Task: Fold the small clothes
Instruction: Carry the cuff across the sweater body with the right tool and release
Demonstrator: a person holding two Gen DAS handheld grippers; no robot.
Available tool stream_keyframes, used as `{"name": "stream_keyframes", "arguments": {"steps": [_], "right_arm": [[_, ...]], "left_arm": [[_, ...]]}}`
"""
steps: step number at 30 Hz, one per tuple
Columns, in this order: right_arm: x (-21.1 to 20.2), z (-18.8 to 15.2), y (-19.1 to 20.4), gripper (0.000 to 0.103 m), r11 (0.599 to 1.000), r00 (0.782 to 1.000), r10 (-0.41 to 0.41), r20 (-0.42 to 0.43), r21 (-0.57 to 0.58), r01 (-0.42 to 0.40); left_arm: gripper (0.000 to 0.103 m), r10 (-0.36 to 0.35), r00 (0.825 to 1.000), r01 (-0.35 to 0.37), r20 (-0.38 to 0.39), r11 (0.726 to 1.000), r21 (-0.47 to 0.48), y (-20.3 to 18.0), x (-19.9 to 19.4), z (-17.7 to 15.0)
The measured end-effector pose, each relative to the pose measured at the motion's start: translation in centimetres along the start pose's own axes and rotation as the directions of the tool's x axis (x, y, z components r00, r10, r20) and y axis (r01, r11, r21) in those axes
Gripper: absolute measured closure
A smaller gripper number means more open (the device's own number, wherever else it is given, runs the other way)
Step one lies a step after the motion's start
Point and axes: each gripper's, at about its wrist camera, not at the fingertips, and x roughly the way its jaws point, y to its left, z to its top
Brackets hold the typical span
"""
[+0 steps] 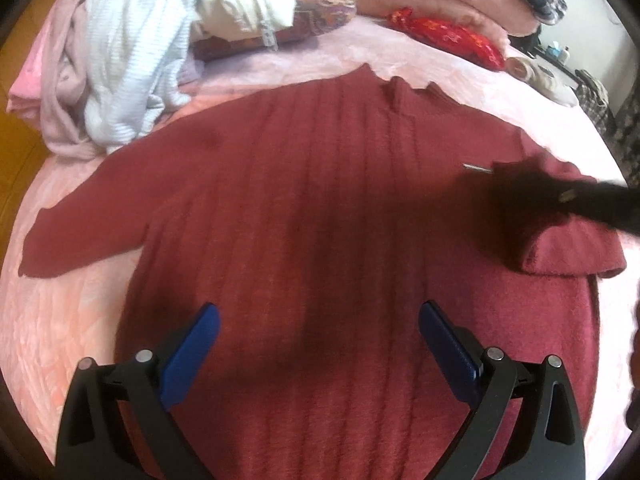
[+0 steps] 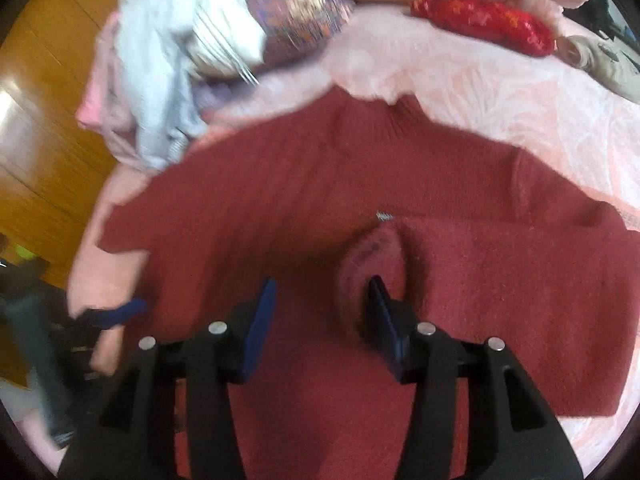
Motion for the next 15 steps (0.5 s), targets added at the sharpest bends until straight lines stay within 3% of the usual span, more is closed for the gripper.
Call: {"name": "stream_keyframes", "arguments": {"steps": [8, 15], "right_arm": [[-9.0, -2.8, -3.7, 0.054, 0.998, 0.988, -0.01, 0.154, 0.059, 0.001], [-8.9, -7.1, -7.2, 0.054, 0.994, 0.989, -0.087, 0.123, 0.082, 0.077]], "left_arm": [[0.004, -0.033, 0.999, 0.034, -0.038, 0.999, 0.037, -5.5, 2.5, 1.9], [0.004, -0.03, 0.997, 0.032, -0.075, 0.999, 0.025, -9.0, 5.5, 3.9]]}}
